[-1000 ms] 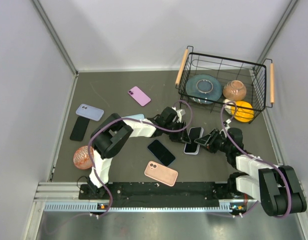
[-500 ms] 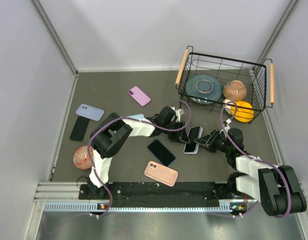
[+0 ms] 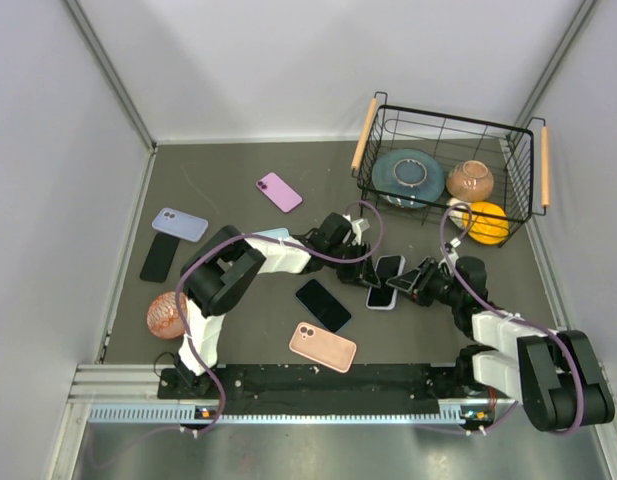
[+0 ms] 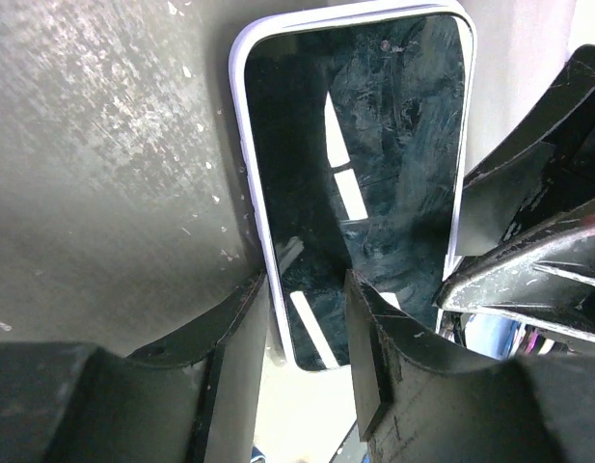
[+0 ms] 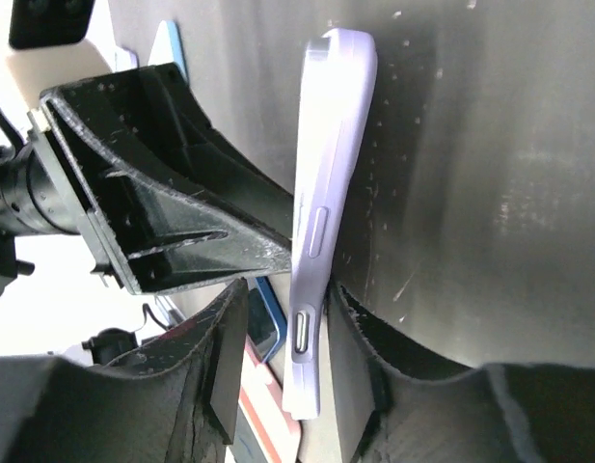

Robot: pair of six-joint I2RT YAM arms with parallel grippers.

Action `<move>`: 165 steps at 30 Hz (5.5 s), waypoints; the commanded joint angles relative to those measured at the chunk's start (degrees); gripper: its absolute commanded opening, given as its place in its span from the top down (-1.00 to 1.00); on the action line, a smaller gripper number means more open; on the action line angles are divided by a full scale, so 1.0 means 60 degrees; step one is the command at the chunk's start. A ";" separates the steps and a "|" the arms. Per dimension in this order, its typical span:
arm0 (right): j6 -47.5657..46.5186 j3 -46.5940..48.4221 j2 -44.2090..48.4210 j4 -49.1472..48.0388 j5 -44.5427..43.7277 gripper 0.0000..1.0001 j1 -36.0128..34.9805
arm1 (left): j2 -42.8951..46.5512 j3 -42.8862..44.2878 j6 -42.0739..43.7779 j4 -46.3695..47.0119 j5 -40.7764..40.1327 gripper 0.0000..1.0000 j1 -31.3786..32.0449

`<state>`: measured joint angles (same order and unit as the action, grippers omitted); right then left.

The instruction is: Put the phone into the phone case

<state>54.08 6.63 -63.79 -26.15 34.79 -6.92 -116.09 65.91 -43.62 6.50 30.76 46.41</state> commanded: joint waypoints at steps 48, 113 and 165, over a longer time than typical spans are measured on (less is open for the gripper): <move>0.1943 0.0535 0.3308 -0.3302 0.3695 1.00 -0.0473 | 0.4554 -0.2914 -0.1959 0.4248 0.3091 -0.05 -0.0880; 0.0551 0.2102 0.3469 -0.1515 0.4222 -0.22 -0.0620 | 0.5462 -0.2284 0.1103 0.0732 0.5405 1.00 -0.0821; 0.0785 0.0799 0.4626 -0.1046 0.2786 0.37 -0.1498 | 0.5184 -0.2415 -0.0904 0.2402 0.3047 1.00 -0.0792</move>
<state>56.66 11.53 -36.99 -26.06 48.14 -14.55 -87.09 51.59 -46.26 12.53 53.74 42.35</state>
